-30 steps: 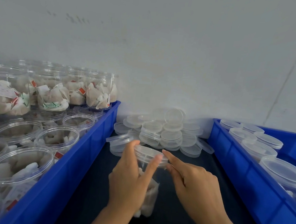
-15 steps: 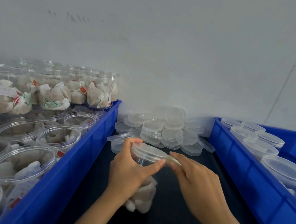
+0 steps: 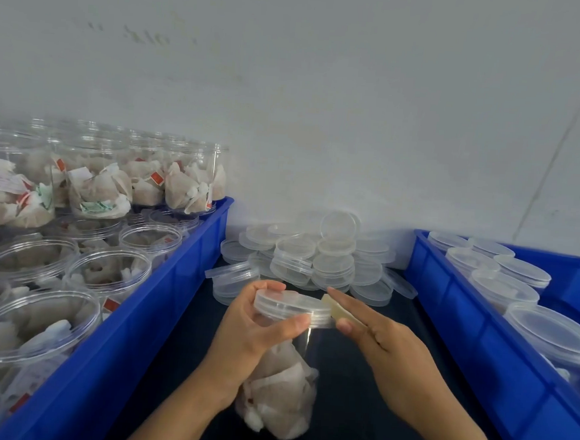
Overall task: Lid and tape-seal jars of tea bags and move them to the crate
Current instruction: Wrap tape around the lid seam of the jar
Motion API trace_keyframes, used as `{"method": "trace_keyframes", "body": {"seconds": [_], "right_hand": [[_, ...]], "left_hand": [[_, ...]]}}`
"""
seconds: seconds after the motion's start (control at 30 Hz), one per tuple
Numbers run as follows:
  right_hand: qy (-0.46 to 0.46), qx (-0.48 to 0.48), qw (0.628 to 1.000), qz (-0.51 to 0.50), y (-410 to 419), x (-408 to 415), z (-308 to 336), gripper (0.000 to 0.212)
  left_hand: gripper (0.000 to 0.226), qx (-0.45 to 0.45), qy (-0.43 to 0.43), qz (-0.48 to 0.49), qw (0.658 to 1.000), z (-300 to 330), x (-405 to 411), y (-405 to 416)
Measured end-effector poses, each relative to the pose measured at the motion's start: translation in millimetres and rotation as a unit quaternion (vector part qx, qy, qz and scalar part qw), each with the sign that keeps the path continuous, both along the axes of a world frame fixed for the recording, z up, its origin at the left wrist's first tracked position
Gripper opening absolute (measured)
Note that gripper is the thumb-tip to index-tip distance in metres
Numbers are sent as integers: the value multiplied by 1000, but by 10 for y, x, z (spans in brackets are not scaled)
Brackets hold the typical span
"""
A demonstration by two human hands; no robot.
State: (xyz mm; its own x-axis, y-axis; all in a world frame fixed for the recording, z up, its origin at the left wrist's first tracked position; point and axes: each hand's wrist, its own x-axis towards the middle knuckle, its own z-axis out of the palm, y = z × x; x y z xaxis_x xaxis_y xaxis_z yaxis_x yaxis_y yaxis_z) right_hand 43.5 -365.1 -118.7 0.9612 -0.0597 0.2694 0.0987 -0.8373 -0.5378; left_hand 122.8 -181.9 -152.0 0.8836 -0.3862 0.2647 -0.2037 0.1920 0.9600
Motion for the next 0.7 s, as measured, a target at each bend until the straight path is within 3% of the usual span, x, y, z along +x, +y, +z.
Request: {"method": "trace_keyframes", "body": {"seconds": [0.43,0.6,0.7], "right_hand": [[23,45,998,36,-28,13,-73,44],[2,28,1000,12,-7,23,-127,40],[-4,22,1000,-5,-11,37,-140,36]], "left_hand": [[93,-2,24,-108,994,-35,109,70],[121,7,52,-100,994,-52,142,65],[117,37,39,-89,995,-57,152,53]]}}
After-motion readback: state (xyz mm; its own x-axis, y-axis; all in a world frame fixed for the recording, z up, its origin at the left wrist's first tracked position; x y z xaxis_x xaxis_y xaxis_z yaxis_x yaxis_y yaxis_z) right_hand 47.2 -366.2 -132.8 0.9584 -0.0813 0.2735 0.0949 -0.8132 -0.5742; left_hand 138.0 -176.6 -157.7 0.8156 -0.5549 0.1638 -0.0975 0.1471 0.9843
